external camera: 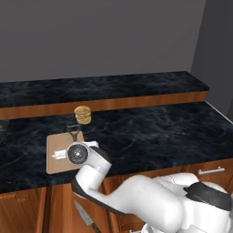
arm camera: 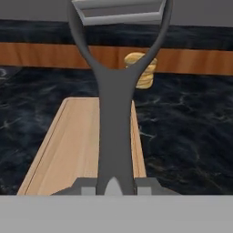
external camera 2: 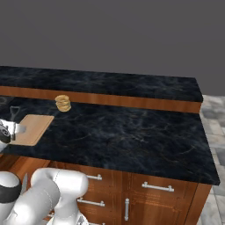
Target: Open the drawer on the left and place the cutting tools on the cutting board.
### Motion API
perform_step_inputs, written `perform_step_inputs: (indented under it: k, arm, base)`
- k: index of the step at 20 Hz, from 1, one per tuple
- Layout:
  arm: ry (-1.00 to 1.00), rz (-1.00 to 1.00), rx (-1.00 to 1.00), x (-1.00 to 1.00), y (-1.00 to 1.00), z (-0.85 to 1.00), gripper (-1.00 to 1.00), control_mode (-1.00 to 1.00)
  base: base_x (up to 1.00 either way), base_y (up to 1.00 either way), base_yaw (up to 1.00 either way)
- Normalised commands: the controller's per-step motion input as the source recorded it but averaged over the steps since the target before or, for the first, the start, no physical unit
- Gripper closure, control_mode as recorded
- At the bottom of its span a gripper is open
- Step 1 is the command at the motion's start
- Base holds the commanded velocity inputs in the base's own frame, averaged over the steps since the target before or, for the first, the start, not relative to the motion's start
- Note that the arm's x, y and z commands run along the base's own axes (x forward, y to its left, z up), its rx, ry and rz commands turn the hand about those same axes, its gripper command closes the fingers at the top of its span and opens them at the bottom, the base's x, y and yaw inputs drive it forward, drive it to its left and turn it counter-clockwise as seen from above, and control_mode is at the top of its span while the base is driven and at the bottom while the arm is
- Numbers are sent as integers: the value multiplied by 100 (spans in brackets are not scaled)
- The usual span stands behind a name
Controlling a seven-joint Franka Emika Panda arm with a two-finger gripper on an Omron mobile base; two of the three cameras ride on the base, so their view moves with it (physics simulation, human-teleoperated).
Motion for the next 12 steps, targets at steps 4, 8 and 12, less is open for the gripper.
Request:
perform_step_inputs:
  k: [4,8,12]
  arm:
    - [18,0,4,40,-1,1,100,-100]
    - [21,0,2,40,0,0,100,-100]
    - [6,0,0,17,0,-2,100,-100]
  base:
    - [0,0,0]
    - [0,0,0]
    - [0,0,0]
